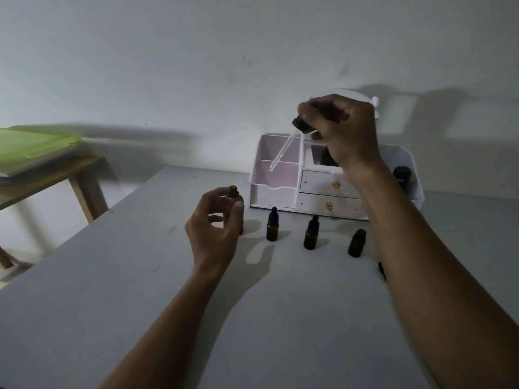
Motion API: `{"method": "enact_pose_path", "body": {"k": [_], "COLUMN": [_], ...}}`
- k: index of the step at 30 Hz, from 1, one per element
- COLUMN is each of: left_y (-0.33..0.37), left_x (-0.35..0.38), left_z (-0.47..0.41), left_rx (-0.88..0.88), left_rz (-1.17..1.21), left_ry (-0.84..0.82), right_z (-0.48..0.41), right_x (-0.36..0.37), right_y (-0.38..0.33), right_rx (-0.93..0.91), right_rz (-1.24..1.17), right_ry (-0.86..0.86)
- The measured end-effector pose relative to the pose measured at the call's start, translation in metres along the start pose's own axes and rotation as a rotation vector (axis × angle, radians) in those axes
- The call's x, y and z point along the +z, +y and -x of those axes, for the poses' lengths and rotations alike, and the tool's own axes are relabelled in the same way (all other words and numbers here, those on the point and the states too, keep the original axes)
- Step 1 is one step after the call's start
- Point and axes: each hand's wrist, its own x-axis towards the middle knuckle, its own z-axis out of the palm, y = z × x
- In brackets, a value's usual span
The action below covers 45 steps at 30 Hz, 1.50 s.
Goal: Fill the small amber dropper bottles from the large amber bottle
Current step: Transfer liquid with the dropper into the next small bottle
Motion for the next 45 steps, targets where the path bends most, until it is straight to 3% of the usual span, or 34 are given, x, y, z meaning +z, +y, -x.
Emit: {"method": "enact_pose_path", "body": {"k": [6, 10, 13, 21, 28, 45], "left_y": [0.034, 0.039, 0.032, 0.03, 0.025, 0.017], "left_x": [0.047, 0.084, 0.11, 0.148, 0.155, 0.158], "left_z": [0.038, 0.06, 0.071, 0.078, 0.077, 0.078], "left_rx": [-0.076, -0.187, -0.265, -0.224, -0.231, -0.177], "left_rz": [0.132, 0.069, -0.003, -0.022, -0.019, -0.056], "left_ry": [-0.315, -0.626, -0.773, -0.709, -0.777, -0.74], "right_z": [0.01, 0.015, 0.016, 0.02, 0.023, 0.026], "right_x": [-0.074, -0.115, -0.131, -0.145, -0.147, -0.143], "right_y": [0.021, 0.043, 0.055, 0.069, 0.077, 0.077], "right_rx": [0.084, 0.208, 0.267, 0.347, 0.427, 0.26], "right_rz": [0.098, 0.156, 0.161, 0.177, 0.205, 0.343], "right_ry": [0.051, 0.009, -0.008, -0.056, -0.105, -0.144]}}
